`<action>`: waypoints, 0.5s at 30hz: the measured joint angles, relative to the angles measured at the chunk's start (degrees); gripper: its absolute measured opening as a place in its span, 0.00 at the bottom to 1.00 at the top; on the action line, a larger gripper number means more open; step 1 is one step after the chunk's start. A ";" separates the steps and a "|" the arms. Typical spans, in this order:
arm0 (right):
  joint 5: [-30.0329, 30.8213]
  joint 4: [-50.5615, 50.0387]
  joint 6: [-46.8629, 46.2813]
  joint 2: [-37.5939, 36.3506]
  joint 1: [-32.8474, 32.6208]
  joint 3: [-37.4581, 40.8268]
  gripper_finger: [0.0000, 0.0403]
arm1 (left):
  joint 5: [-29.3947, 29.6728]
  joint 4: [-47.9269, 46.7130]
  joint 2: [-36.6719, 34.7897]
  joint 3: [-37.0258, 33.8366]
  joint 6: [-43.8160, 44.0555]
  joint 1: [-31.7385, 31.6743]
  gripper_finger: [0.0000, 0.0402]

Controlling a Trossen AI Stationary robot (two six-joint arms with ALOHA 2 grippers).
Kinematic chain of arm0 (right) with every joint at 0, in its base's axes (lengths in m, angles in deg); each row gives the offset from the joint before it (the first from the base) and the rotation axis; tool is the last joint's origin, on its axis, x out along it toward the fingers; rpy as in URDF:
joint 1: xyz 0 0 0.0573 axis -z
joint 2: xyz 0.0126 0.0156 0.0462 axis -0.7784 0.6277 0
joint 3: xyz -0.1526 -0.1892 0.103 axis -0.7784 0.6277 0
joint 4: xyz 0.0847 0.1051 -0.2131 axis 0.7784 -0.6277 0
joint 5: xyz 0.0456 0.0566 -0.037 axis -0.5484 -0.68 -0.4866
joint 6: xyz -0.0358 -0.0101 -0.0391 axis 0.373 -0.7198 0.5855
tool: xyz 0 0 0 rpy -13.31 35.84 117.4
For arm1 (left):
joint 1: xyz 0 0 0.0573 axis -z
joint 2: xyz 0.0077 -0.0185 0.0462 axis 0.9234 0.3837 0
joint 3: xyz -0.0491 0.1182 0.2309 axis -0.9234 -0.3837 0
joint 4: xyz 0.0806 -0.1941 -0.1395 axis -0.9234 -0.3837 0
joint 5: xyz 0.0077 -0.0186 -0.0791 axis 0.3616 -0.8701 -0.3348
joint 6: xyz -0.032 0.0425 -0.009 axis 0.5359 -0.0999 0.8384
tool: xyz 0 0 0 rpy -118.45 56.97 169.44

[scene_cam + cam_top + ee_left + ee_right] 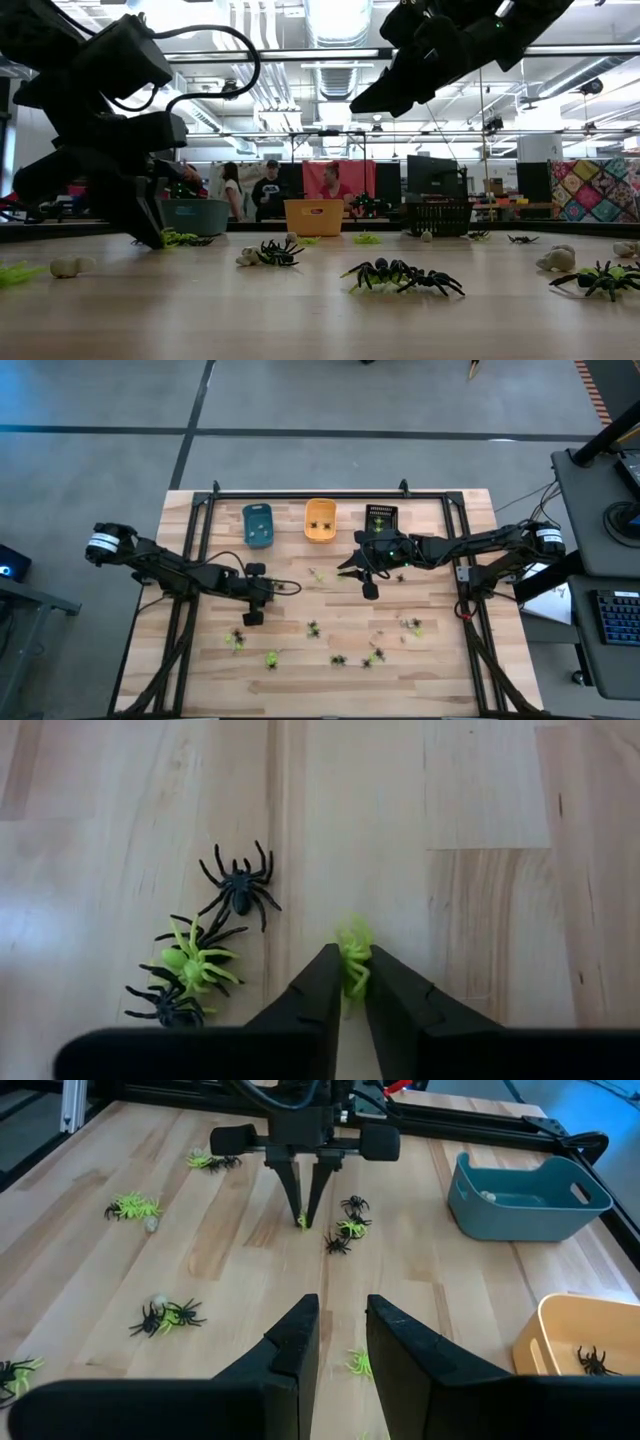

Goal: Sort Halloween decoration
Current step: Put the green spider toy into the black bin

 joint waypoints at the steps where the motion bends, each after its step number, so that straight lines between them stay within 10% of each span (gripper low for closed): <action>1: -0.02 0.00 0.00 0.00 0.00 0.00 0.19 | 0.00 -0.02 -0.16 -0.02 0.01 0.00 0.04; 15: -0.02 0.85 -0.65 0.00 0.01 0.00 0.19 | 0.25 1.23 -13.10 2.75 -3.92 -0.24 0.00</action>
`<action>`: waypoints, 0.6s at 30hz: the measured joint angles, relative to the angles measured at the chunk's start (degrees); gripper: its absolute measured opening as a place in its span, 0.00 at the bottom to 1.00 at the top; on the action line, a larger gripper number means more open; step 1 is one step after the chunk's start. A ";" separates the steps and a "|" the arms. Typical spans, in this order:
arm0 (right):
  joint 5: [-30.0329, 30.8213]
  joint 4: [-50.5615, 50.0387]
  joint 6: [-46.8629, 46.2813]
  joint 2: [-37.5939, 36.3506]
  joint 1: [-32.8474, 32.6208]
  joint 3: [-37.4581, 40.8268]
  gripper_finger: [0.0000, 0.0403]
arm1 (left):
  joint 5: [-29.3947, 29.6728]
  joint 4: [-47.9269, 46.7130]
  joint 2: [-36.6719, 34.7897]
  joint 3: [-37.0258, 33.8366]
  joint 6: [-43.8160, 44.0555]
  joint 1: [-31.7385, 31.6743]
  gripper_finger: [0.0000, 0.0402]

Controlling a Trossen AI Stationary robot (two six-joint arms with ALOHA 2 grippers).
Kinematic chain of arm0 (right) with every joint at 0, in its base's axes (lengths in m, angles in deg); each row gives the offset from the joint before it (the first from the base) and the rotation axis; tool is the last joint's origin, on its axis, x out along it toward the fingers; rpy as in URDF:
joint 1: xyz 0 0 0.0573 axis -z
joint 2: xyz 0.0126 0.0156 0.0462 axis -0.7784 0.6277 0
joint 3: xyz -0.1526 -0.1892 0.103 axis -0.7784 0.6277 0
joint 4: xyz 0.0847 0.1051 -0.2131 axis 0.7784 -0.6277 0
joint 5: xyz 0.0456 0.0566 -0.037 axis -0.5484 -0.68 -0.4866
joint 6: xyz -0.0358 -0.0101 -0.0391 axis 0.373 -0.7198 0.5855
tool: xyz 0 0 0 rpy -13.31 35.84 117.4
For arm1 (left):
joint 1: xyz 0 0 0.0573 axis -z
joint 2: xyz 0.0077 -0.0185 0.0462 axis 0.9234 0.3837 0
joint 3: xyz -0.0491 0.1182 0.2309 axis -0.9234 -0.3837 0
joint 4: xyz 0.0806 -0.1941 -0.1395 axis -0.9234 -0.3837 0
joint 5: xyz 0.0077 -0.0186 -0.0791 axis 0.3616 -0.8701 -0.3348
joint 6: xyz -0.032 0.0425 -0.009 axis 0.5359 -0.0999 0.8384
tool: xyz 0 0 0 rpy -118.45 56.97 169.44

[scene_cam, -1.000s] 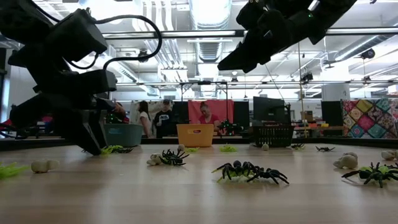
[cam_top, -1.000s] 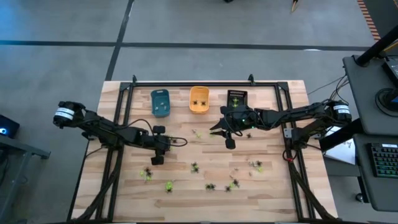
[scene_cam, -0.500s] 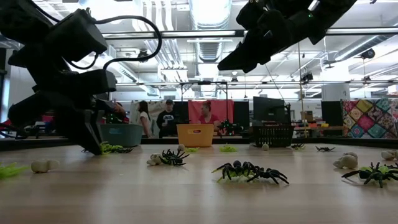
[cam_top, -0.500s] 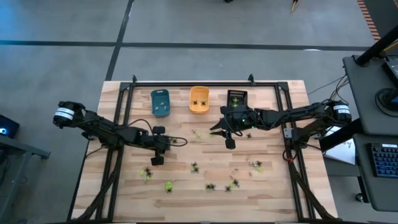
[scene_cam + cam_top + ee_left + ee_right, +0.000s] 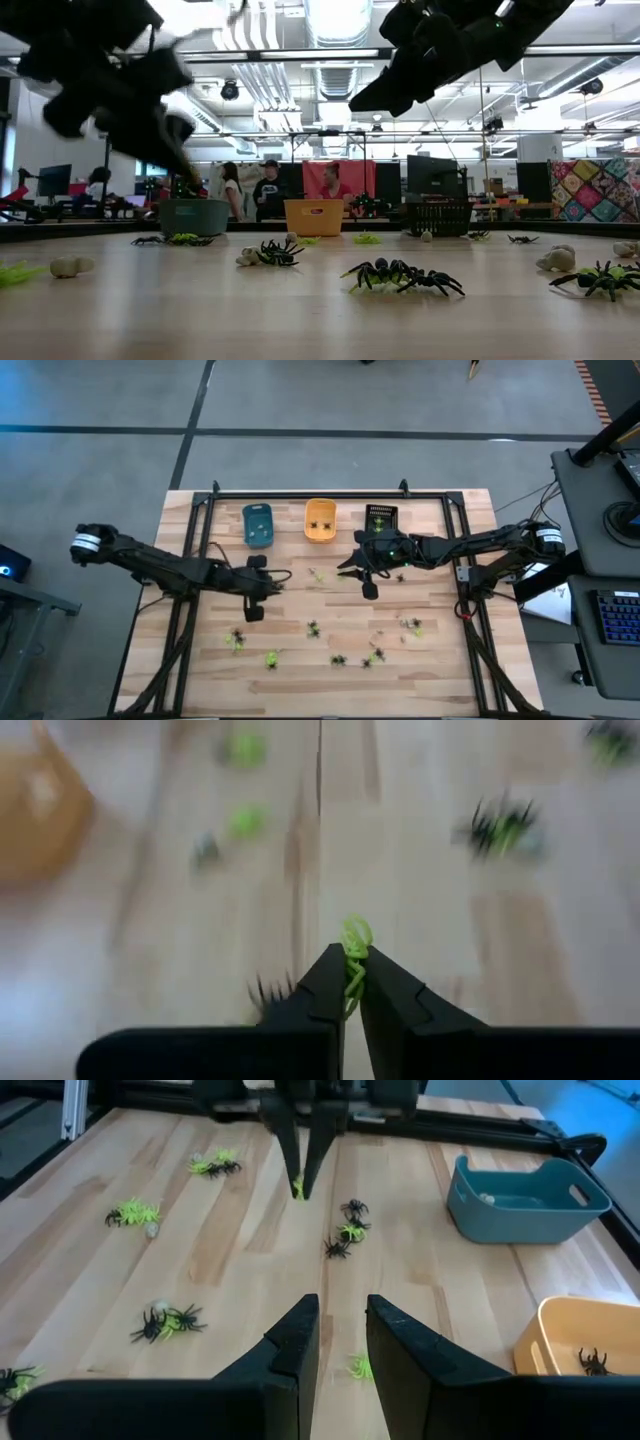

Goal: Sort Halloween decoration
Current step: Put the green spider toy into the black bin

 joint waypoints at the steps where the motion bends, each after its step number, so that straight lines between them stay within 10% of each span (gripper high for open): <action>1: 0.00 0.50 0.00 0.00 -0.01 0.00 0.19 | 0.01 0.61 -1.06 0.53 -1.44 -0.09 0.00; 18: -0.03 24.37 1.70 5.82 -1.49 -0.04 0.19 | -0.23 33.62 0.13 2.78 -14.30 -1.49 0.00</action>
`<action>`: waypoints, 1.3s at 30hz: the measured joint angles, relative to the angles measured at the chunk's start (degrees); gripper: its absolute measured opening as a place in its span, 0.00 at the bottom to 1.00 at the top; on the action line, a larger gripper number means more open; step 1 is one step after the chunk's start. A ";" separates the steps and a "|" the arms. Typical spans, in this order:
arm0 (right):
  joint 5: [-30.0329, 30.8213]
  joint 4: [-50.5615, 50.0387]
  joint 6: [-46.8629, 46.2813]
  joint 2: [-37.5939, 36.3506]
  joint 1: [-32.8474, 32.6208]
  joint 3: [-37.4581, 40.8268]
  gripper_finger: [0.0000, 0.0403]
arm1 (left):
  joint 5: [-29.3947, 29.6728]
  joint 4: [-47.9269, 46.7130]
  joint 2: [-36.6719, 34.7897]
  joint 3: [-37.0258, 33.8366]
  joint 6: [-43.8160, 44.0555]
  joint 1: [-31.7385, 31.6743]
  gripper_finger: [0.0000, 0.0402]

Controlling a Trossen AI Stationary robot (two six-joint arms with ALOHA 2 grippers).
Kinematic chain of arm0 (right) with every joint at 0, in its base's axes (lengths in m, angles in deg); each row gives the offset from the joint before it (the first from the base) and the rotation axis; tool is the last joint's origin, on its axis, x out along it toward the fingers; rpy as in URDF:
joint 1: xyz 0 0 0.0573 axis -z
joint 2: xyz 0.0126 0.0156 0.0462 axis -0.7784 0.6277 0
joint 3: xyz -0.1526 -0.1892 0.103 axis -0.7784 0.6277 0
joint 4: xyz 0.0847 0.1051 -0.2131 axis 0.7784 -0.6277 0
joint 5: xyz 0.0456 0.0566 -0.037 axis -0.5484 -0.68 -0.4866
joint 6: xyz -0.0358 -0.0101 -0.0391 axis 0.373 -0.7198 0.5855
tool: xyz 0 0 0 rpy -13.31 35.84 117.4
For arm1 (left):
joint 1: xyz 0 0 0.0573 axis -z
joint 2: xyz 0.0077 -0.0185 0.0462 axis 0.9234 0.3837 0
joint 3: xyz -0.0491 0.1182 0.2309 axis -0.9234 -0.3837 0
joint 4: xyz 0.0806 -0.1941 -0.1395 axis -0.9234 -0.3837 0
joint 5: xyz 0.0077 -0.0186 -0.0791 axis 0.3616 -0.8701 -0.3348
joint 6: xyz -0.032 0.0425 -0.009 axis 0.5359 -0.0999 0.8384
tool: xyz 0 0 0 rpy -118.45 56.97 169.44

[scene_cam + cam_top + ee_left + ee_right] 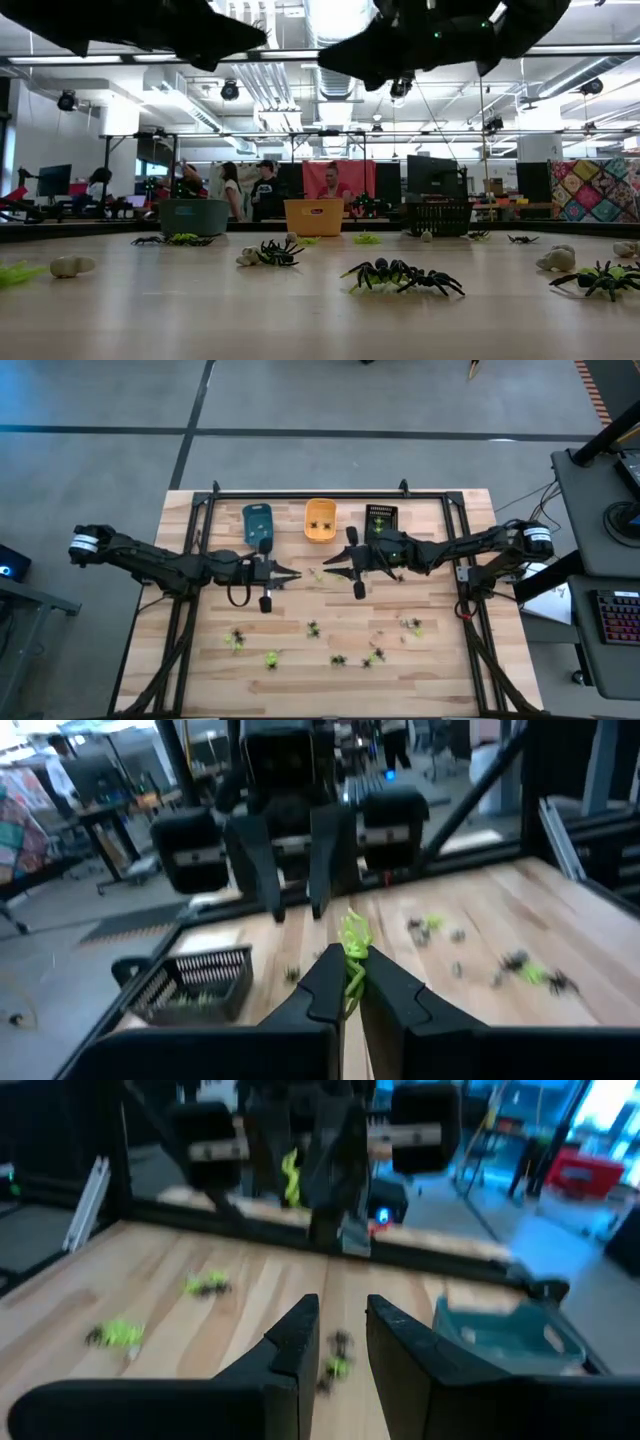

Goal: Sort Halloween decoration
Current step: Put the green spider toy into the black bin

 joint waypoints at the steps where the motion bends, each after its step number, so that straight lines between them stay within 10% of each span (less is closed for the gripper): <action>1: -0.04 2.37 0.13 0.92 -0.17 0.00 0.19 | 0.00 1.39 0.88 -0.04 -0.02 0.00 0.00; 10: -3.91 17.34 1.19 5.37 -1.27 0.00 0.19 | 0.46 10.55 9.08 0.10 -0.02 -0.29 0.00; 27: -4.54 13.70 -1.99 5.45 -1.44 -0.35 0.38 | 0.59 11.90 18.71 7.12 -2.66 -0.91 0.01; 39: -4.56 13.31 -0.96 5.18 -1.73 -0.33 0.29 | 1.87 11.89 18.62 7.43 -2.93 -2.07 0.01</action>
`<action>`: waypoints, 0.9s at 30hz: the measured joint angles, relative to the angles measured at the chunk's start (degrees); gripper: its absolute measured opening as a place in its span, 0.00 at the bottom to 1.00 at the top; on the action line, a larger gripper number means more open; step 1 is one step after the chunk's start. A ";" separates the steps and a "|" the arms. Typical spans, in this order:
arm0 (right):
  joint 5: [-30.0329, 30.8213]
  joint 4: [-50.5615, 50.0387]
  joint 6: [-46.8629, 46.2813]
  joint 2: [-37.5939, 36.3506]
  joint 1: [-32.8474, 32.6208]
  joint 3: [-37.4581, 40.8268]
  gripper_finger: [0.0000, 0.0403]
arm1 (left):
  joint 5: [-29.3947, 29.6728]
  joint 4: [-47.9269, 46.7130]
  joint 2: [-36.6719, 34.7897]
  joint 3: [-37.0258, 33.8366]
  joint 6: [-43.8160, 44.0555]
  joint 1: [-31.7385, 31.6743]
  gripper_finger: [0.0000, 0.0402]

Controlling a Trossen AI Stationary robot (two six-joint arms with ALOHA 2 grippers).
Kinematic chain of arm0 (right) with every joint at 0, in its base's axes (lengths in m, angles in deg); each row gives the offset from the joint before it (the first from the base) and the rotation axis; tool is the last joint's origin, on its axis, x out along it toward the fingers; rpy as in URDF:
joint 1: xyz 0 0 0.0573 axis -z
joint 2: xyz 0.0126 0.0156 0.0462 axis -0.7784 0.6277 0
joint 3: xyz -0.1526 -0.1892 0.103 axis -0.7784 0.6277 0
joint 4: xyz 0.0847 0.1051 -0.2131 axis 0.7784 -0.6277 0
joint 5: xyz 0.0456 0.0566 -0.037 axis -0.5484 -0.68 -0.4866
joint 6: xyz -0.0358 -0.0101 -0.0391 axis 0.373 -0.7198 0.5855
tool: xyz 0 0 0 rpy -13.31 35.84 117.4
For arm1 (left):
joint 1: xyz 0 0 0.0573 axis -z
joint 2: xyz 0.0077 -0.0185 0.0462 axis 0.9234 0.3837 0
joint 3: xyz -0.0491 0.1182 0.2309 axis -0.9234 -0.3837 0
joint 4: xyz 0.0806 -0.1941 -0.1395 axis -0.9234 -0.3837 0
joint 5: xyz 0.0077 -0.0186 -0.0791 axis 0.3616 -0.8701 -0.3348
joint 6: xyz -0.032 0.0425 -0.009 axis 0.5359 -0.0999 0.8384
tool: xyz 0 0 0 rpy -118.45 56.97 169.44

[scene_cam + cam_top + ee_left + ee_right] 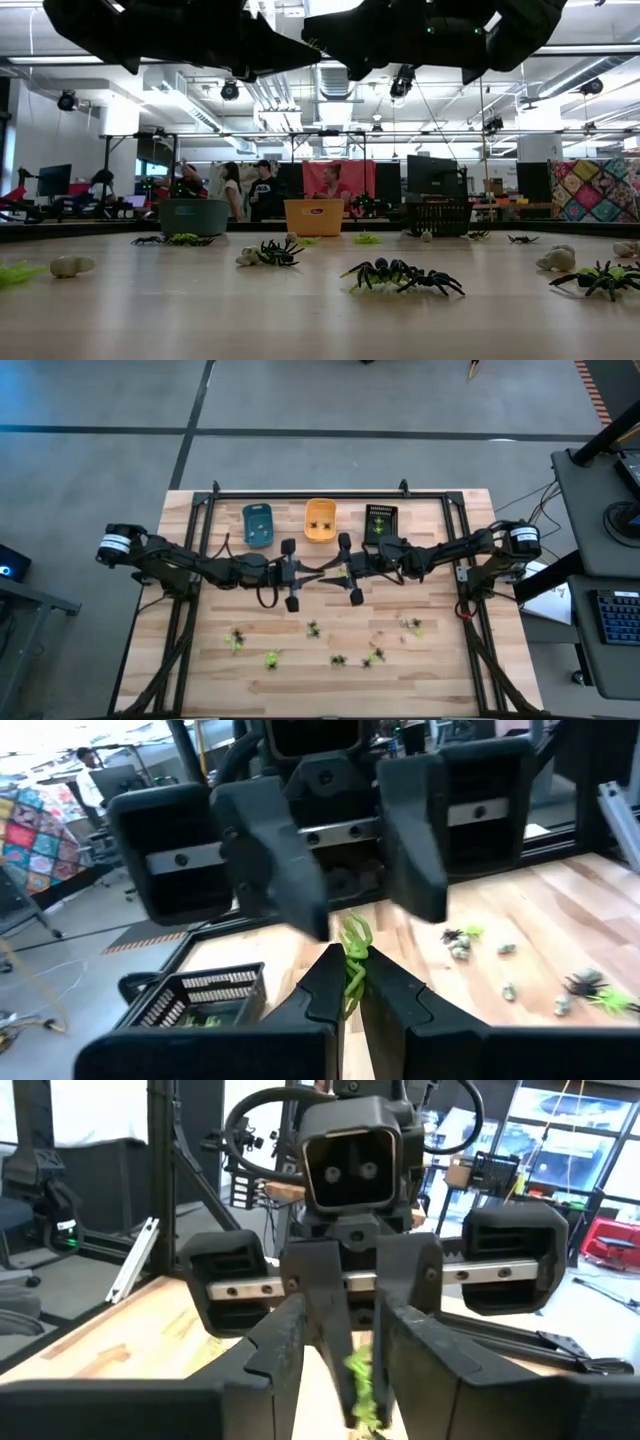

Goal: Sort Halloween decoration
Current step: Put the green spider toy into the black bin

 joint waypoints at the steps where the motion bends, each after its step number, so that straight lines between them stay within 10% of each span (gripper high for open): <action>1: 0.00 -0.06 0.02 -0.33 0.00 -0.02 0.29 | 0.00 -0.07 0.01 0.27 -0.27 -0.55 0.01; 27: 7.70 -29.00 0.43 -28.64 0.48 -0.15 0.32 | -9.44 -1.19 35.02 33.27 0.46 -17.99 0.00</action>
